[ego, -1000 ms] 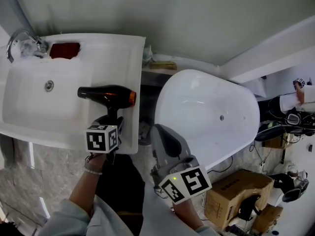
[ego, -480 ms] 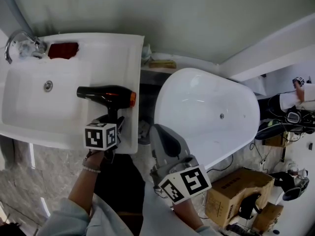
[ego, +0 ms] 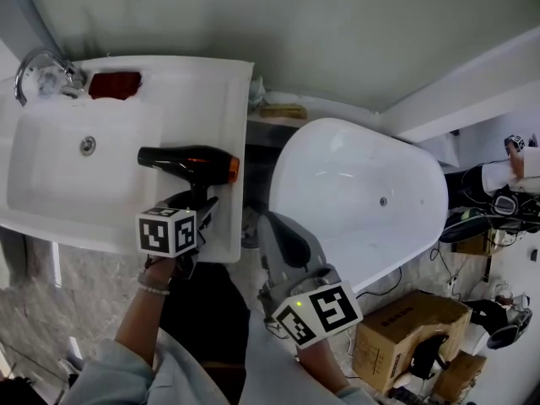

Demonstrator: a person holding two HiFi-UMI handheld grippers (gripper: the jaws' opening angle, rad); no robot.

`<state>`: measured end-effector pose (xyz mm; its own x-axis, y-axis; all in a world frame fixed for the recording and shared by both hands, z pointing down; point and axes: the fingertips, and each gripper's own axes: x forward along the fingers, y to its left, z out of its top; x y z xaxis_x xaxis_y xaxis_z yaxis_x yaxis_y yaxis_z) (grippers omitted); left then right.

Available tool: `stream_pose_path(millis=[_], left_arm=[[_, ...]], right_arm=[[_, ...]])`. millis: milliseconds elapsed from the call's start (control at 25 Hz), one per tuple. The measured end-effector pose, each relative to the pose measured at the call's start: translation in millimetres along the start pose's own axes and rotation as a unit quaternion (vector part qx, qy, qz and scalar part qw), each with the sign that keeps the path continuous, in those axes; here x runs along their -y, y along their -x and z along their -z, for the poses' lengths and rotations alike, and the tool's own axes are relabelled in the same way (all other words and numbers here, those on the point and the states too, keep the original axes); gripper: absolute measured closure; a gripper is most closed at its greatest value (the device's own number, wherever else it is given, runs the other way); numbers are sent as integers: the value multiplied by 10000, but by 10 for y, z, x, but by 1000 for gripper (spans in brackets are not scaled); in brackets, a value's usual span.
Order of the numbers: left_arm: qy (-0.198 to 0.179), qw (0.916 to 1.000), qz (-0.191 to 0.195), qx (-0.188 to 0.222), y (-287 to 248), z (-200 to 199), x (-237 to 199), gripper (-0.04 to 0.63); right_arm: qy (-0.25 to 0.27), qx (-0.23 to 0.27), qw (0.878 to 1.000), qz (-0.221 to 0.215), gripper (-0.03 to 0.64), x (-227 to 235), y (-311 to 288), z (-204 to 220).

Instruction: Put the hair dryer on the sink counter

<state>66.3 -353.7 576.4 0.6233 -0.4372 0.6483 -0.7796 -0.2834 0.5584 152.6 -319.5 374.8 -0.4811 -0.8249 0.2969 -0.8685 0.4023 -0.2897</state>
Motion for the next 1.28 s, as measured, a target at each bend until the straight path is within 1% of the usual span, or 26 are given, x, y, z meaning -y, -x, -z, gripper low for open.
stream_pose_path(millis=[120,440,600,720,880,920,960,1000,1080,1160,1280], left_arm=[[116,9999,40,117,107,-40,5,354],[233,9986,170,443,458,-157,0,354],[-12,9972,211,711,745,-265,36,356],[-155,9949,336,934,956,-362,117,358],[-226,9900,502,1298,1201,-479,249,420],[-223,9883,508,1421,1271,-514,267,450],[-238,9864,498,1547,1342,-553,281,501],[-282,9845,486,1659,1410,-593,298,536],[-447,9814,486,1802,1522,-657,341,583],[-626,9790,525,1869,1602,-697,383,590],[-768,9761,635,1932,1689,-729,424,591]], right_arm=[[34,26,10000,-49,619,-58,-3,-24],[133,96,9998,-121,618,-223,7,-72],[175,126,9996,-170,618,-312,9,-95],[211,156,9994,-205,618,-383,2,-114],[256,197,9992,-246,618,-516,-12,-140],[265,211,9991,-252,619,-554,-15,-146],[272,226,9991,-253,620,-589,-17,-153],[279,243,9990,-247,619,-618,-14,-160],[292,271,9990,-216,620,-663,0,-169],[301,295,9990,-173,619,-700,23,-167],[303,320,9990,-98,619,-748,47,-145]])
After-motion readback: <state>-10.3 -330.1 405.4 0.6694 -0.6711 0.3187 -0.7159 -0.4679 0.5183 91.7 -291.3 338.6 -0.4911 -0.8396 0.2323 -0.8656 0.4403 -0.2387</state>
